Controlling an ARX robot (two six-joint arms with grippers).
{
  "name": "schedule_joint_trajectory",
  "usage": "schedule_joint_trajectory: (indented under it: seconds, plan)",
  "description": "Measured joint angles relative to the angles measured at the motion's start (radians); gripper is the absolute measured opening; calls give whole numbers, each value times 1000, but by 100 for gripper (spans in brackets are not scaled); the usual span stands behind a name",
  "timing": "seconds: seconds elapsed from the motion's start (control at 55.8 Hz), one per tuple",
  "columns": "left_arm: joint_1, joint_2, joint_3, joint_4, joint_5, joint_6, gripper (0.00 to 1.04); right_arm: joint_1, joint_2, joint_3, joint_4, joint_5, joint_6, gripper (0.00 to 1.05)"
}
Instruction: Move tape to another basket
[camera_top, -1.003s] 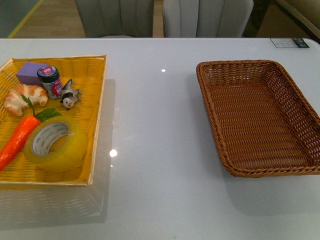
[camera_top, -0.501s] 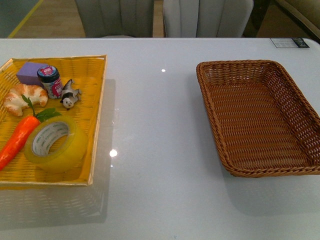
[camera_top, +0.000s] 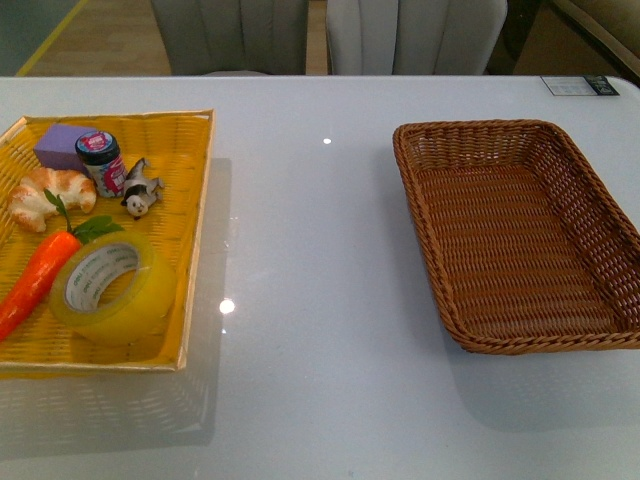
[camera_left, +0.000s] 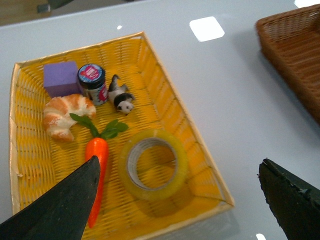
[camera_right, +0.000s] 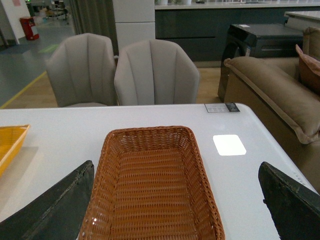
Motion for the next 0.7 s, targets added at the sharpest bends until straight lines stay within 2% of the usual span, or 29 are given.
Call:
schedule_joint_trajectory:
  seconds: [0.072,0.269,0.519,0.698]
  plan:
    - [-23,286,89,107,-75,-13,96,0,0,0,0,0,0,96]
    - [-56,586,218,122,-119,-74,96,0,0,0,0,0,0,96]
    - [-58,741,267,143,-137,-121,96,0,0,0,0,0,0,96]
    - [-26,780,267,153,-135,-167,96,0,0,0,0,0,0,96]
